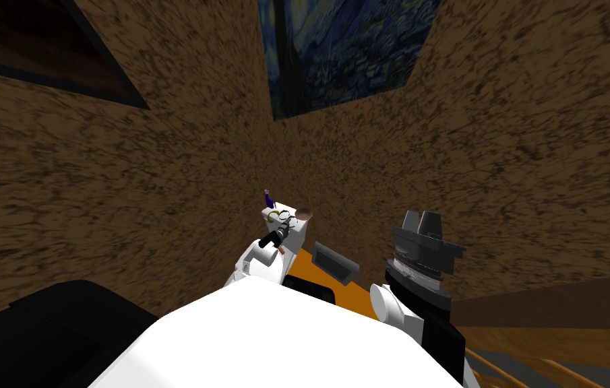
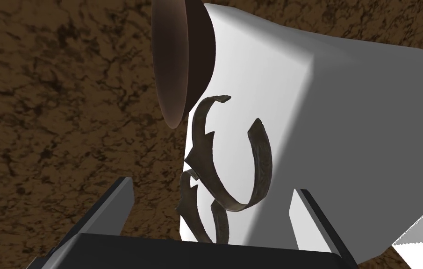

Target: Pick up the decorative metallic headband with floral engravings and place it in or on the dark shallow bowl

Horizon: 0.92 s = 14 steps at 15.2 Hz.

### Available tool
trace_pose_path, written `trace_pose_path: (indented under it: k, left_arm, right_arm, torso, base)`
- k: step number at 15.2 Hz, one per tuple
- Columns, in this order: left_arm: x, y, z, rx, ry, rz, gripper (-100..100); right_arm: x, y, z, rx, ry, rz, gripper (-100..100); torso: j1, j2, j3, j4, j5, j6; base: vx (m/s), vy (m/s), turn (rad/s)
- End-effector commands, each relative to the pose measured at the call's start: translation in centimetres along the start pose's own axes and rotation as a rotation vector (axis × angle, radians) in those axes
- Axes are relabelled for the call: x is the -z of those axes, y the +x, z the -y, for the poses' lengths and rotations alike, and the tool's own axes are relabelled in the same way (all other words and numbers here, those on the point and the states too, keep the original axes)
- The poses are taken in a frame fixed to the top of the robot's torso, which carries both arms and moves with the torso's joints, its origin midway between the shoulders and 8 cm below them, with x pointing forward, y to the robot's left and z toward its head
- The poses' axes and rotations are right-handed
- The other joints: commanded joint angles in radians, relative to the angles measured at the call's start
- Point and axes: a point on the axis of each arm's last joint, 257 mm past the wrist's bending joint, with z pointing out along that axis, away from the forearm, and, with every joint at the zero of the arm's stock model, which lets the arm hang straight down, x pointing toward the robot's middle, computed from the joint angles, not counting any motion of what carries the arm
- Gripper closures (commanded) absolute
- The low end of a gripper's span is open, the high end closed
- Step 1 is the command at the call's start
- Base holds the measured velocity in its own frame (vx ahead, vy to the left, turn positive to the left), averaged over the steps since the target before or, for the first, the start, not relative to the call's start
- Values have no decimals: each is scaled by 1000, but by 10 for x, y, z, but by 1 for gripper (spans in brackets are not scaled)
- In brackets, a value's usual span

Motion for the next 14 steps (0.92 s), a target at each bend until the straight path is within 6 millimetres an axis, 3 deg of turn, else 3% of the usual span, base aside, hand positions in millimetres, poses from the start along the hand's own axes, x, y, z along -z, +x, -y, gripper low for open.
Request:
trace_pose_path:
  k: [1, 6, 14]
  left_arm:
    - [0, 2, -11, 8, -41, -1, -100]
    - [2, 3, -33, 22, -119, -3, -100]
    - [2, 4, -40, 26, -142, -3, -100]
  right_arm:
    - [0, 0, 0, 0, 0, 0, 0]
    - [0, 0, 0, 0, 0, 0, 0]
    - [0, 0, 0, 0, 0, 0, 0]
  torso:
    - [0, 0, 0, 0, 0, 0]
    - [0, 2, 1, 0, 0, 0]
    - [-1, 3, 2, 1, 0, 0]
  base:
    - [27, 7, -34]
    - [14, 6, -27]
    - [6, 2, -8]
